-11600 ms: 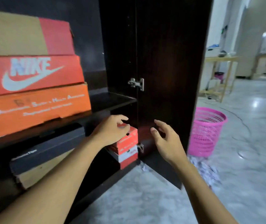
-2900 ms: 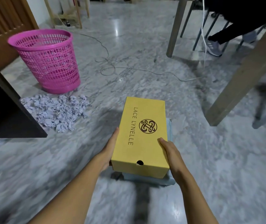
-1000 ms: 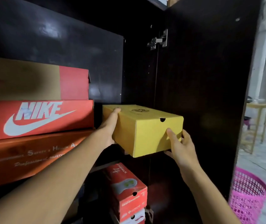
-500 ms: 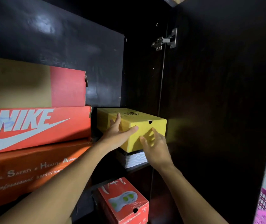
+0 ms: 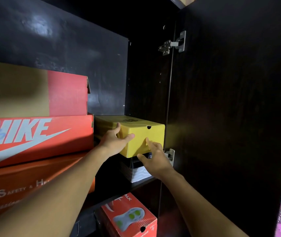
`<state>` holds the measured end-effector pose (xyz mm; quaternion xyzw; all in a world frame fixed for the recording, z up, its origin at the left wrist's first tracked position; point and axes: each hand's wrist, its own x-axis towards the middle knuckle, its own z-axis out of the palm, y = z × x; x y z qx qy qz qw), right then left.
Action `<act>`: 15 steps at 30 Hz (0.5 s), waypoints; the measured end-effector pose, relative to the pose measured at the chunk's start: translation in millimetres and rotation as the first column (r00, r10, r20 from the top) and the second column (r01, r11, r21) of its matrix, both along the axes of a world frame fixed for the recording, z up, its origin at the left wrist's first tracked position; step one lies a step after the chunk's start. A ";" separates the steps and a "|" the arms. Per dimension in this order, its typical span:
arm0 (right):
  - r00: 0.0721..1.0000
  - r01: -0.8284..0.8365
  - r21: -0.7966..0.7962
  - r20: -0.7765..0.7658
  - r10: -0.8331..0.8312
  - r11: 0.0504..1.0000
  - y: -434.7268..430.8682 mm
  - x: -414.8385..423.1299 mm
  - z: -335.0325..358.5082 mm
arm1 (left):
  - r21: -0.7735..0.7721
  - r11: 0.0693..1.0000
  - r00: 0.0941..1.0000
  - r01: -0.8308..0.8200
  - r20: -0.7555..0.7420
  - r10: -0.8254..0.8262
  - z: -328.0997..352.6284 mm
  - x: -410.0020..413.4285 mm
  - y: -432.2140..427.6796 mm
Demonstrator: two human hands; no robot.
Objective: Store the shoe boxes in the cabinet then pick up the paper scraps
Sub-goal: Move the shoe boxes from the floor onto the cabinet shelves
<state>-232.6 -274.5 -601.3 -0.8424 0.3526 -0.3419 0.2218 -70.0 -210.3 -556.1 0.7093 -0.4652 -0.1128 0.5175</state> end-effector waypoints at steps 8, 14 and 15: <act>0.974 -0.048 0.079 0.226 0.029 0.996 41.6 -84.8 -54.7 | -0.101 0.978 0.982 -0.183 0.035 0.188 -41.0 -49.3 14.5; 0.955 0.106 0.119 0.264 -0.135 0.987 107.1 -189.0 -135.2 | -0.259 0.961 0.991 -0.100 0.062 0.120 -130.3 -135.2 65.9; 0.949 0.142 0.136 0.264 -0.174 0.981 119.2 -205.7 -149.6 | -0.246 0.967 0.996 -0.062 0.050 0.076 -146.9 -151.5 73.1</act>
